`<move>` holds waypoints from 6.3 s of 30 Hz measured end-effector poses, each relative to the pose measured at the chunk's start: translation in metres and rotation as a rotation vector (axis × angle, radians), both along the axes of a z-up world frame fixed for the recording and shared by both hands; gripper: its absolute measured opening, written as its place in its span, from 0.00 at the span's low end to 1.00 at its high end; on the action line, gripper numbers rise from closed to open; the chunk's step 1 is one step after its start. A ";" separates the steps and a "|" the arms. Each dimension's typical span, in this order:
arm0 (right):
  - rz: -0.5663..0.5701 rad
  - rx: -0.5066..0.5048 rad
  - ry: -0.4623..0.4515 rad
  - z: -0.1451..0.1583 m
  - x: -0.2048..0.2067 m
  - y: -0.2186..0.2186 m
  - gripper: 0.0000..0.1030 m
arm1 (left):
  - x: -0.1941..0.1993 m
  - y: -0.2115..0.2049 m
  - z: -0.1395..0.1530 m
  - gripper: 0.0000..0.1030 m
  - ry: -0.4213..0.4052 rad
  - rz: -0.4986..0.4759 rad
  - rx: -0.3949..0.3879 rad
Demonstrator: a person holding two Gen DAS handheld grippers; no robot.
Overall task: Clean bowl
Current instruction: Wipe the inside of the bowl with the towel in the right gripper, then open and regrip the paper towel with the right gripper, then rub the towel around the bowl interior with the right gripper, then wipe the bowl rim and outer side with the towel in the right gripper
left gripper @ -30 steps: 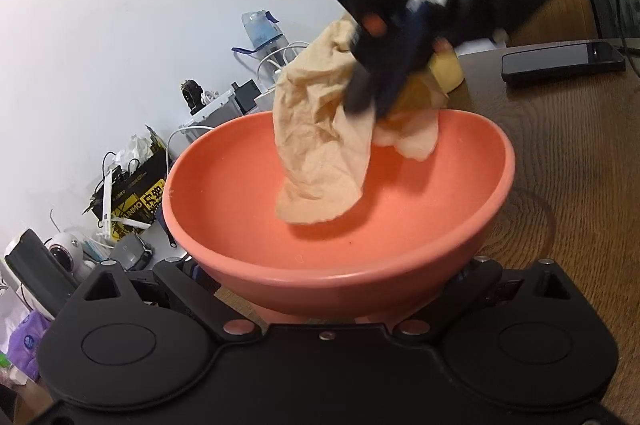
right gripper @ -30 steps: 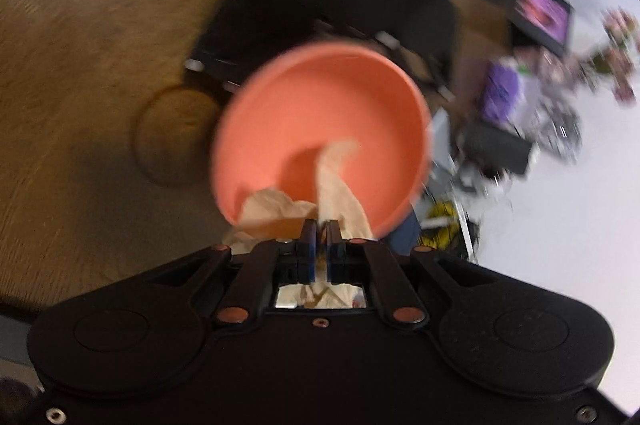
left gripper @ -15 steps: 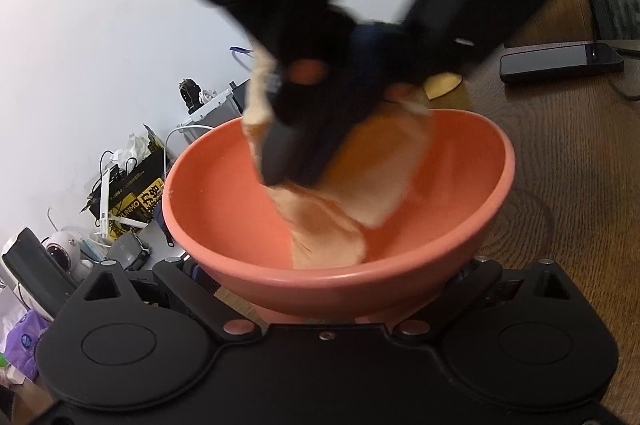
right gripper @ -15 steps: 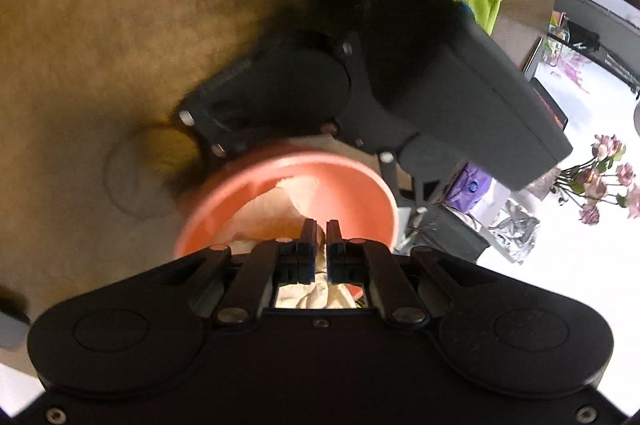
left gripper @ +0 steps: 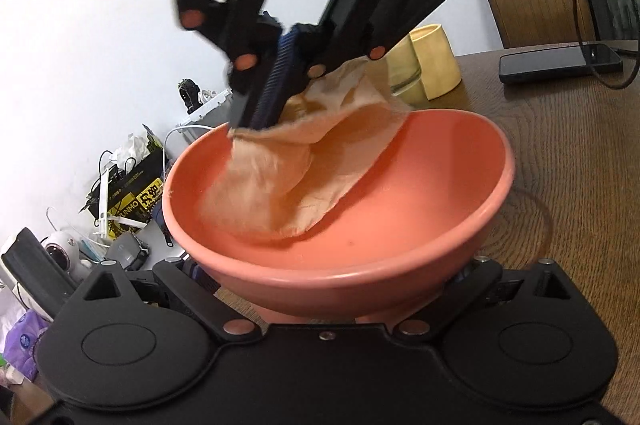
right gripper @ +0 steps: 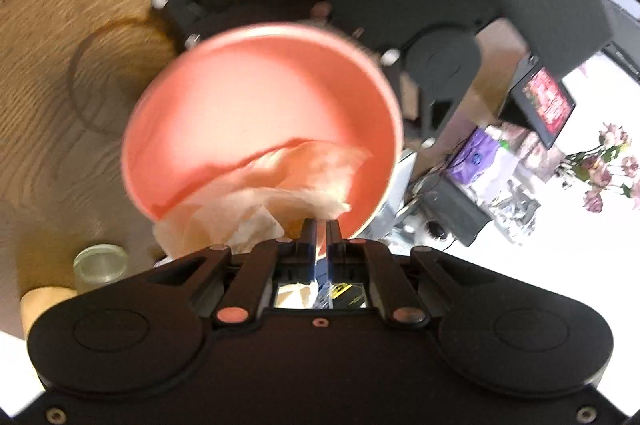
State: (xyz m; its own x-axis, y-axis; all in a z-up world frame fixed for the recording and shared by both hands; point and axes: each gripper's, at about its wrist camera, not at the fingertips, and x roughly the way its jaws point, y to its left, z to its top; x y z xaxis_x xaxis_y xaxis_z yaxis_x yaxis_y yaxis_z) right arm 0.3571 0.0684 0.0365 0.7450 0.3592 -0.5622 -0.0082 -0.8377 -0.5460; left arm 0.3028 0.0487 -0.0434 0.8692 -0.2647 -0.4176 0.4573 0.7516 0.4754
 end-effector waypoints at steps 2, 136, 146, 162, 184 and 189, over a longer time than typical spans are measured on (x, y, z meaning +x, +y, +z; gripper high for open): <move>-0.023 -0.007 0.012 -0.002 0.006 -0.002 0.05 | 0.000 0.000 0.000 0.96 0.002 0.000 -0.001; 0.293 -0.064 0.162 -0.021 -0.173 -0.120 0.09 | 0.019 0.016 0.003 0.96 0.029 -0.036 0.001; 0.234 0.004 0.092 -0.002 -0.132 -0.105 0.09 | 0.013 0.015 0.004 0.96 0.045 -0.034 -0.011; 0.041 -0.010 0.043 0.013 -0.087 -0.118 0.09 | 0.020 0.021 0.008 0.96 0.062 -0.033 -0.026; 0.170 0.023 0.160 0.001 -0.179 -0.127 0.09 | 0.026 0.027 0.007 0.95 0.010 -0.056 0.008; 0.193 0.037 0.107 0.003 -0.151 -0.105 0.09 | 0.025 0.026 0.008 0.95 0.006 -0.058 0.011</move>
State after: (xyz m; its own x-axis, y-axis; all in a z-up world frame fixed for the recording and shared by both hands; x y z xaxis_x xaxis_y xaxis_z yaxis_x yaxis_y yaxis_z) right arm 0.2060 -0.0368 0.0393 0.5972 0.5113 -0.6180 0.0906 -0.8085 -0.5815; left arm 0.3278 0.0749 -0.0357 0.8498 -0.3101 -0.4262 0.5031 0.7181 0.4807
